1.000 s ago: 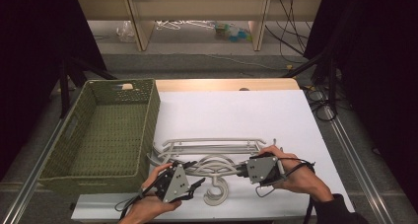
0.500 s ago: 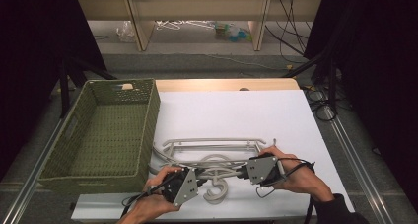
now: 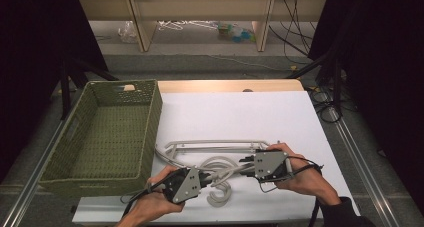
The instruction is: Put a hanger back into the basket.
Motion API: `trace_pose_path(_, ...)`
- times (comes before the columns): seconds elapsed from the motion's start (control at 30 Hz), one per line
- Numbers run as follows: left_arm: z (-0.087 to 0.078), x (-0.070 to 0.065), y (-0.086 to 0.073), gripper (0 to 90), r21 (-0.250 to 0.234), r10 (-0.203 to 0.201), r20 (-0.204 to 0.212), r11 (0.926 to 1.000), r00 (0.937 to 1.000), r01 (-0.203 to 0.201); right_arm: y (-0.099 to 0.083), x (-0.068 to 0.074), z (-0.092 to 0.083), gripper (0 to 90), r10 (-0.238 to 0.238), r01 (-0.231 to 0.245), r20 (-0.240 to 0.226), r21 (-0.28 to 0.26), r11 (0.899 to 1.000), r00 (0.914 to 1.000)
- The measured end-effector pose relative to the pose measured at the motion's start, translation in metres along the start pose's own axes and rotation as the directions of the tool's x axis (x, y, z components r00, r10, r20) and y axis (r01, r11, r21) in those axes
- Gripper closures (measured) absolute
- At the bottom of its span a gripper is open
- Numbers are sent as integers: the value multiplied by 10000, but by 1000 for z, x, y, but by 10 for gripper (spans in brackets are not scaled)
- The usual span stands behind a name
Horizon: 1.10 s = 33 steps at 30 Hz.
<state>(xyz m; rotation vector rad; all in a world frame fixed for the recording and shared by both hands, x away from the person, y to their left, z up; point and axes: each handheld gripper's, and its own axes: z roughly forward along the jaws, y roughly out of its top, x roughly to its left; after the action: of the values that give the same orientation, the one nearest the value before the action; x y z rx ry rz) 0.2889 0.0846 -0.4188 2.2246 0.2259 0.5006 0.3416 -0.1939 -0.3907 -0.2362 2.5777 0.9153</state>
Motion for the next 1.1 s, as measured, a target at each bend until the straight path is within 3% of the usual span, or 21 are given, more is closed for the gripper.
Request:
trace_pose_path(0.03, -2, 1, 1, 792, 78, -259, 41, 9996, 9997, 259, 1, -1, -3, 549, 298, -292, 216, -270, 9992, 9993)
trace_pose_path(0.07, -5, 5, 2, 791, 190, -871, -102, 9960, 9961, 873, 2, -2, -4, 529, 406, -381, 561, -450, 9983, 9976)
trace_pose_path(0.1, -5, 5, 2, 791, 190, -871, -102, 9960, 9961, 873, 2, -2, -4, 529, 406, -381, 561, -450, 9983, 9976)
trace_pose_path(0.13, -9, 10, 0, 791, 163, -1447, -188, 9893, 9893, 1450, 3, -1, -8, 489, 850, -796, 711, -764, 9939, 9938)
trace_pose_path(0.2, -11, 13, -1, 791, 87, -1605, -212, 9870, 9868, 1608, 4, 0, -10, 474, 1160, -1087, 763, -938, 9896, 9903)
trace_pose_path(0.23, -15, 18, -4, 791, -26, -2132, -283, 9770, 9766, 2132, 4, 1, -12, 468, 1483, -1368, 942, -1191, 9834, 9844)
trace_pose_path(0.37, -23, 23, -7, 791, -413, -2926, -189, 9556, 9560, 2917, 2, 5, -15, 439, 2198, -1985, 1256, -1623, 9666, 9674)
trace_pose_path(0.43, -29, 26, -7, 791, -483, -3172, -112, 9474, 9483, 3163, 0, 6, -16, 427, 2778, -2506, 1251, -1967, 9479, 9525)
trace_pose_path(0.5, -34, 28, -5, 791, -552, -3264, -115, 9440, 9452, 3253, -3, 8, -17, 410, 3245, -2919, 1223, -2264, 9293, 9380)
trace_pose_path(0.57, -39, 30, -5, 791, -699, -3510, -58, 9342, 9364, 3498, -8, 9, -18, 397, 3666, -3282, 1202, -2548, 9096, 9226)
trace_pose_path(0.6, -39, 30, -5, 791, -699, -3510, -58, 9342, 9364, 3498, -8, 9, -18, 397, 3666, -3282, 1202, -2548, 9096, 9226)
trace_pose_path(0.63, -41, 32, -5, 791, -826, -3659, -35, 9276, 9307, 3643, -10, 10, -18, 390, 3895, -3485, 1130, -2723, 8969, 9141)
trace_pose_path(0.67, -44, 35, -6, 791, -1028, -3975, 177, 9120, 9174, 3971, -13, 11, -18, 381, 4183, -3741, 1102, -2868, 8819, 9016)
trace_pose_path(0.7, -44, 35, -6, 791, -1028, -3975, 177, 9120, 9174, 3971, -13, 11, -18, 381, 4183, -3741, 1102, -2868, 8819, 9016)
trace_pose_path(0.73, -49, 39, -7, 791, -1243, -4153, 228, 9014, 9094, 4148, -16, 13, -17, 377, 4243, -3793, 1079, -2921, 8780, 8991)
trace_pose_path(0.77, -51, 40, -7, 791, -1311, -4265, 160, 8957, 9043, 4248, -17, 14, -17, 369, 4257, -3813, 1058, -2910, 8774, 8987)
trace_pose_path(0.97, -67, 49, -6, 791, -1712, -4674, 157, 8697, 8839, 4629, -19, 18, -14, 358, 4272, -3868, 950, -2841, 8773, 8992)
trace_pose_path(1.0, -70, 55, -6, 791, -1808, -4304, 112, 8869, 9026, 4251, -20, 18, -14, 357, 4278, -3877, 913, -2865, 8761, 8993)
trace_pose_path(1.03, -76, 64, -6, 791, -1867, -3495, -701, 9247, 9343, 3319, -20, 18, -14, 358, 4250, -3843, 948, -2858, 8778, 9002)
trace_pose_path(1.07, -79, 62, -4, 791, -1950, -3754, -36, 9093, 9268, 3676, -20, 18, -14, 357, 4249, -3852, 901, -2863, 8773, 9008)
trace_pose_path(1.1, -84, 63, -2, 791, -2060, -3935, -32, 8999, 9193, 3845, -20, 19, -14, 357, 4257, -3871, 874, -2840, 8772, 9006)
